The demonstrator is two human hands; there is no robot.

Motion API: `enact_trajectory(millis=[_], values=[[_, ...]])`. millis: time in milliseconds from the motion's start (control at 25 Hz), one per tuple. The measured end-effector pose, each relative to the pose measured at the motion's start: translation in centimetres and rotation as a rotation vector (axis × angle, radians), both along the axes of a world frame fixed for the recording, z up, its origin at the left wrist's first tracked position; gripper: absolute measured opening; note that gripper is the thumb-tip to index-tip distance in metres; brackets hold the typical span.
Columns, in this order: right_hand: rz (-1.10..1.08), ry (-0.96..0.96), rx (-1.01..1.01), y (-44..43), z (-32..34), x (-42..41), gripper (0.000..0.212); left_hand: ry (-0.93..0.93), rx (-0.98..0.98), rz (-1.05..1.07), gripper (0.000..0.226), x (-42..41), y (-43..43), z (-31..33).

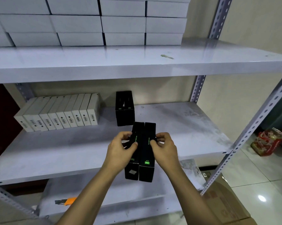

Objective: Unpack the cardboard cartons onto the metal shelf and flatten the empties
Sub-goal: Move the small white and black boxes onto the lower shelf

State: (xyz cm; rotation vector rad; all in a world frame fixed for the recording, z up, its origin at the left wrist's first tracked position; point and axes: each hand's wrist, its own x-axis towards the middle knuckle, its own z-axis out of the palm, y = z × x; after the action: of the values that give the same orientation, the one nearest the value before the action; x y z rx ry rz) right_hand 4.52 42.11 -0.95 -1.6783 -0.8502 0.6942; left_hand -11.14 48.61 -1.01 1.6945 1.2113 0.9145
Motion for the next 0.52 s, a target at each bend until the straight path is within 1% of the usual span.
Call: enact_trajectory(millis=[40,120,200,280,320,400,480,520], values=[[0.003,0.006,0.002,-0.1,-0.2,0.0,0.027,-0.030,-0.033,-0.029,0.029,-0.2,0.0,0.0],[0.021,0.012,0.001,-0.1,-0.7,-0.2,0.031,-0.071,-0.103,-0.120,0.032,-1.0,-0.2,0.3],[0.035,0.022,0.005,-0.2,-1.1,-0.1,0.038,-0.036,-0.120,-0.250,0.038,-2.2,-0.2,0.6],[0.034,0.031,0.003,-0.3,-1.1,0.1,0.040,-0.001,-0.137,-0.433,0.048,-3.3,-0.1,0.6],[0.020,0.036,0.001,-0.3,-1.1,0.2,0.037,0.018,-0.139,-0.505,0.057,-3.6,-0.1,0.6],[-0.028,0.039,-0.001,-0.2,-1.0,0.3,0.026,0.054,-0.097,-0.570,0.070,-3.8,0.3,0.2],[-0.059,0.030,-0.001,-0.2,-1.0,0.4,0.019,0.093,-0.013,-0.569,0.073,-3.4,0.7,-0.3],[-0.069,0.027,-0.003,-0.2,-1.0,0.3,0.019,0.115,0.031,-0.560,0.073,-3.1,0.9,-0.4]])
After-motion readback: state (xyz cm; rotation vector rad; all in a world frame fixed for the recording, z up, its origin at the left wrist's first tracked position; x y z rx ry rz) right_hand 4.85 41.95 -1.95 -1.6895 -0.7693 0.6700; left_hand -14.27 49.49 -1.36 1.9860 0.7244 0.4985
